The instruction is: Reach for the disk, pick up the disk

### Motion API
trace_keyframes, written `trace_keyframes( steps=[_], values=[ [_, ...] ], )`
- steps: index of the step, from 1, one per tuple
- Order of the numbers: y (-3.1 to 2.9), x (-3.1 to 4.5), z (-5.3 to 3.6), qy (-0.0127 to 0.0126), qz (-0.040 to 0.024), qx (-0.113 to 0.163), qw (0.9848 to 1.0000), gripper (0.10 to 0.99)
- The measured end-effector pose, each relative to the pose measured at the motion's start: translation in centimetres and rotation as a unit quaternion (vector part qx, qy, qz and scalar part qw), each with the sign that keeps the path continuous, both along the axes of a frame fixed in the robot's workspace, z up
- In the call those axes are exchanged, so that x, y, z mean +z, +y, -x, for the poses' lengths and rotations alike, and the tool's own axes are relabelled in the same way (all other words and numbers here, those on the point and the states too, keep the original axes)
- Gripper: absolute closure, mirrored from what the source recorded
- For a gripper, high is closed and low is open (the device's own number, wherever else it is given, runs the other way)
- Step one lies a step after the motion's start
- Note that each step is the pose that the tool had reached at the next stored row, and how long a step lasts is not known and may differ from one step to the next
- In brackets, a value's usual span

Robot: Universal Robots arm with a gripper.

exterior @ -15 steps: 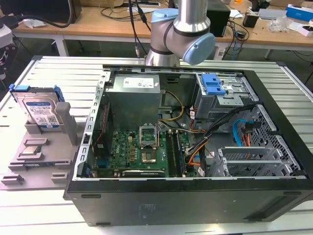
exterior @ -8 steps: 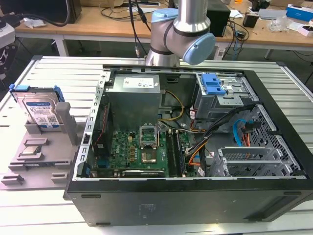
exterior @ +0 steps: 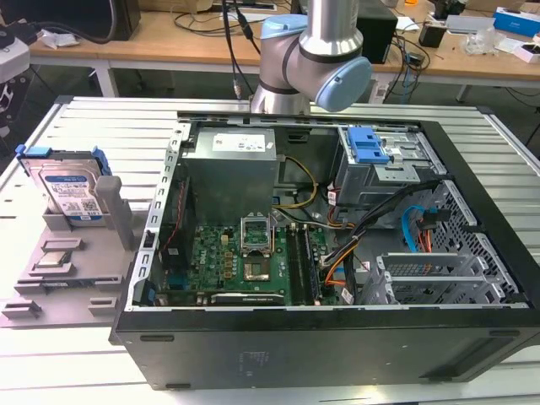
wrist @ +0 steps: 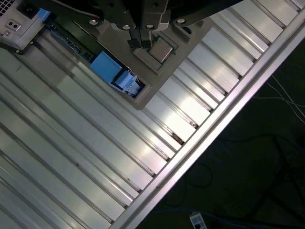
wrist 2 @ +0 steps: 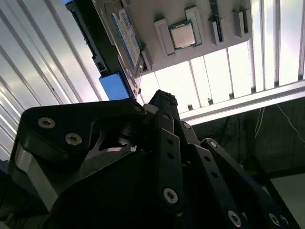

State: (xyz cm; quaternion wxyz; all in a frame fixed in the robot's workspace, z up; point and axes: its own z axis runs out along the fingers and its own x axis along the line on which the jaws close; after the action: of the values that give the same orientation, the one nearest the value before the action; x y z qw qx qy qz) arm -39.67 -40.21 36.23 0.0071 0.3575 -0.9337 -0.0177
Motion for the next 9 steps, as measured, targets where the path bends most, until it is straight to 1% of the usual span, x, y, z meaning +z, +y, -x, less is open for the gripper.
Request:
trace_keyframes(
  steps=[6, 9],
  values=[
    [0.00, 0.00, 0.00, 0.0000, 0.0000, 0.030, 0.9995, 0.980],
    [0.00, 0.00, 0.00, 0.0000, 0.0000, 0.051, 0.9987, 0.980]
  ],
)
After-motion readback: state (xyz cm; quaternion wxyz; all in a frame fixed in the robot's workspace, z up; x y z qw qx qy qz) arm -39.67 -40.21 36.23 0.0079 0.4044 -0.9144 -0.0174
